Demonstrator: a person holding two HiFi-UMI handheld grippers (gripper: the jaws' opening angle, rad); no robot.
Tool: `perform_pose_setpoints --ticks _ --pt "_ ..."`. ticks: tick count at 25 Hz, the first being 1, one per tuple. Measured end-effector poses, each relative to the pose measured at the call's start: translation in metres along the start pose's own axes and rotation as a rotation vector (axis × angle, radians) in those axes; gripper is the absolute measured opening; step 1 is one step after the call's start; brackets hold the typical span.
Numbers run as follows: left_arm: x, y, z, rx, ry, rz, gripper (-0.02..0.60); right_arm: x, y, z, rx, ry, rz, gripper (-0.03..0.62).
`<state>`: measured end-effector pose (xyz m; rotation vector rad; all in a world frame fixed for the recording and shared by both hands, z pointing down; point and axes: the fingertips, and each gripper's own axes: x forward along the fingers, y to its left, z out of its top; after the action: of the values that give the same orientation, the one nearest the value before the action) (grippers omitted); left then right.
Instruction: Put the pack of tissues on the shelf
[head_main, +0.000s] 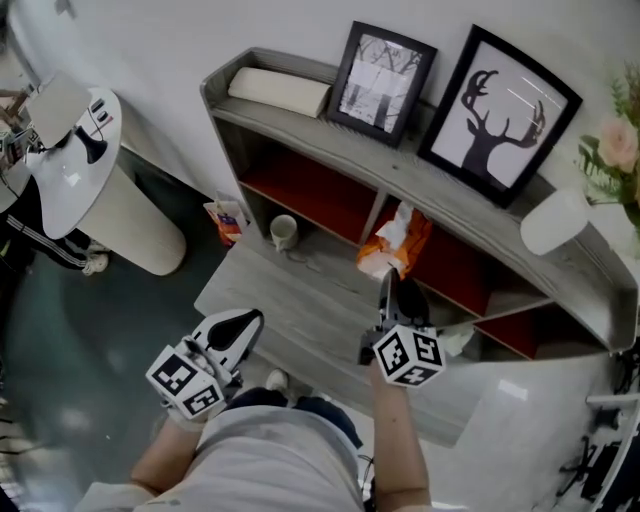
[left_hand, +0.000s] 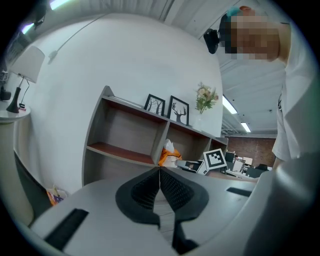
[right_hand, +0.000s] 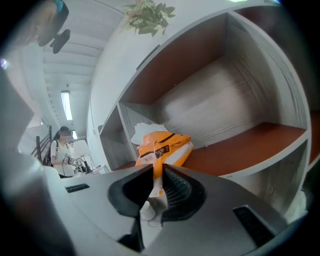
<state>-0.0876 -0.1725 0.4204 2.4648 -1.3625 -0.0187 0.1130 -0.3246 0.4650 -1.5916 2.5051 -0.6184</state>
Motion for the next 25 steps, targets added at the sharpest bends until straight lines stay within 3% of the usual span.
perform_pose_setpoints --ticks 9,20,22,25 --pt "-0.0032 0.0009 -0.0020 -0.011 -0.003 0.037 0.015 0.0116 -0.0098 0.0019 -0.011 -0.012 -0.010 0.044" --pt "-0.0029 -0.0032 -0.0013 -0.007 -0.009 0.027 0.016 0.0057 -0.0092 0.0077 0.011 -0.033 -0.007 0.048" --pt "-0.0033 -0.0034 -0.0011 -0.005 -0.008 0.025 0.016 0.0052 -0.0100 0.0088 0.009 -0.036 -0.011 0.067" --pt "-0.0042 -0.0034 0.0004 -0.002 -0.009 0.021 0.016 0.0060 -0.0097 0.0096 0.018 -0.035 -0.008 0.147"
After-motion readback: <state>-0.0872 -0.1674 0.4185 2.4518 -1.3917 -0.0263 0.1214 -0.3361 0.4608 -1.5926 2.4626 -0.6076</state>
